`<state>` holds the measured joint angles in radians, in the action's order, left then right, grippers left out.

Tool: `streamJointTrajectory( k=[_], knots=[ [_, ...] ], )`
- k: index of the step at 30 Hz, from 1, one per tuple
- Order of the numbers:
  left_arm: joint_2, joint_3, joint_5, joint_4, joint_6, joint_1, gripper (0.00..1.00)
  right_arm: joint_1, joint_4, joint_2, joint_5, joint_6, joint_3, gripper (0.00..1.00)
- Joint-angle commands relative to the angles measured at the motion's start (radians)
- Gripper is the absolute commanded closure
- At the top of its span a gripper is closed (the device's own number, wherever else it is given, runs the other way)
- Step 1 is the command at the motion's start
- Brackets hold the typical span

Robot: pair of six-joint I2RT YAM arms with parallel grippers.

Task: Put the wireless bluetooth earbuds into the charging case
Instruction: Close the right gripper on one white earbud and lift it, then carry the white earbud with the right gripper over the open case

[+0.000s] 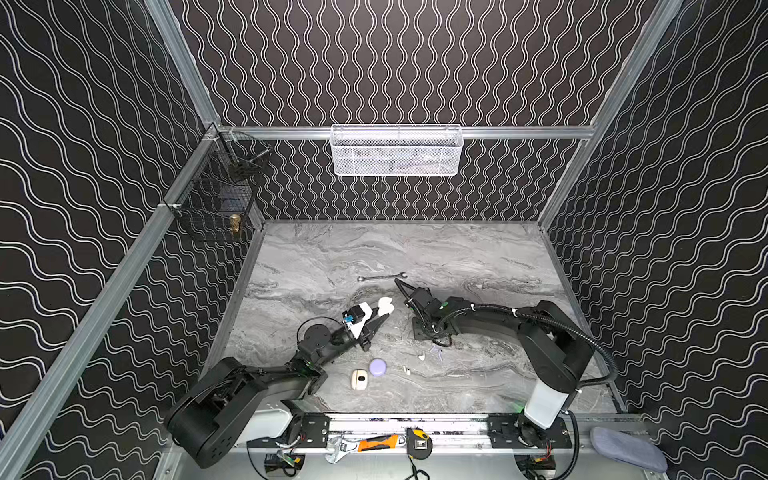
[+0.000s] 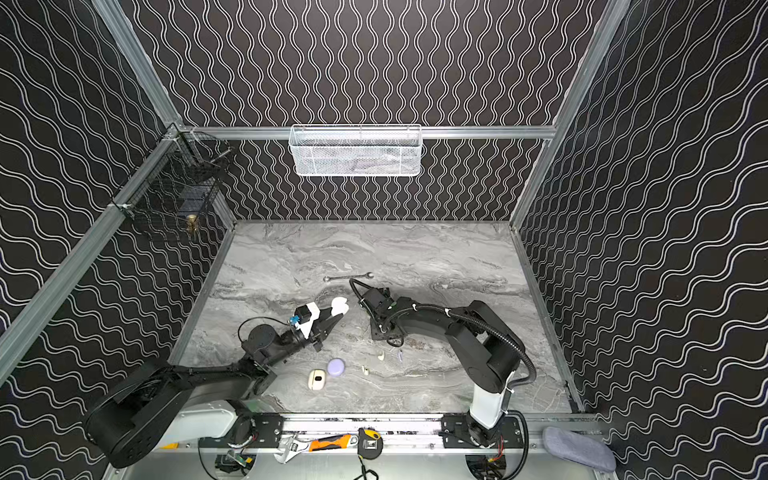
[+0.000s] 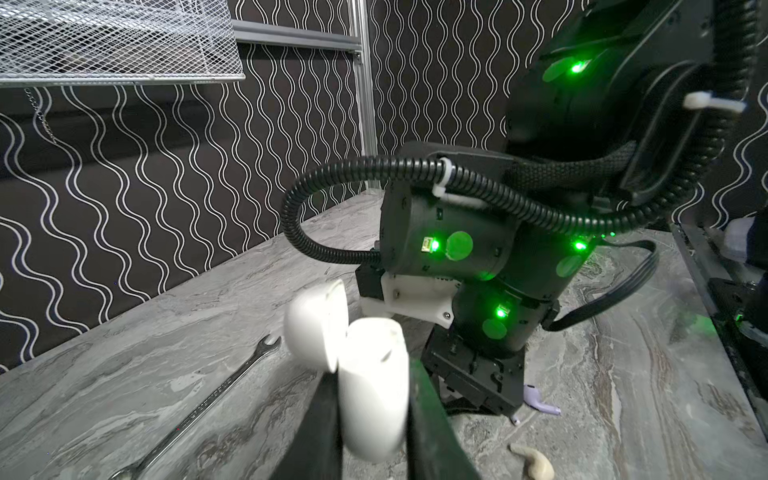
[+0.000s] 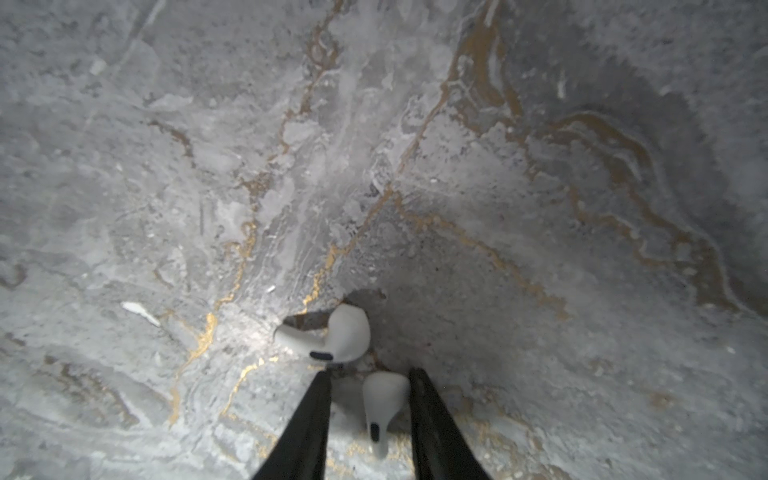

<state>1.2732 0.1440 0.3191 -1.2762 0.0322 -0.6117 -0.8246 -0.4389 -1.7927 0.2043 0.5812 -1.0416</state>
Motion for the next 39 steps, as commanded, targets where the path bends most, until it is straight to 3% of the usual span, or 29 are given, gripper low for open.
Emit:
streamJointTrajectory(
  k=[1,16,31,34,39],
  knots=[
    [0.002,0.005,0.008,-0.037,0.000,0.002,1.00,-0.001,-0.021,-0.004,-0.013,0.019,0.012,0.66],
    [-0.019,-0.006,0.050,-0.058,0.000,0.002,1.00,-0.001,0.029,0.055,0.042,0.066,0.099,0.79],
    [0.034,-0.038,0.092,-0.206,-0.006,0.002,1.00,-0.006,0.075,0.385,0.114,0.155,0.108,0.85],
    [0.048,-0.053,0.080,-0.254,-0.002,0.002,1.00,-0.049,0.172,0.487,0.123,0.213,0.111,0.86],
    [0.045,-0.066,0.081,-0.272,0.011,0.002,1.00,-0.206,0.302,0.571,0.223,0.294,0.070,0.86]
  ],
)
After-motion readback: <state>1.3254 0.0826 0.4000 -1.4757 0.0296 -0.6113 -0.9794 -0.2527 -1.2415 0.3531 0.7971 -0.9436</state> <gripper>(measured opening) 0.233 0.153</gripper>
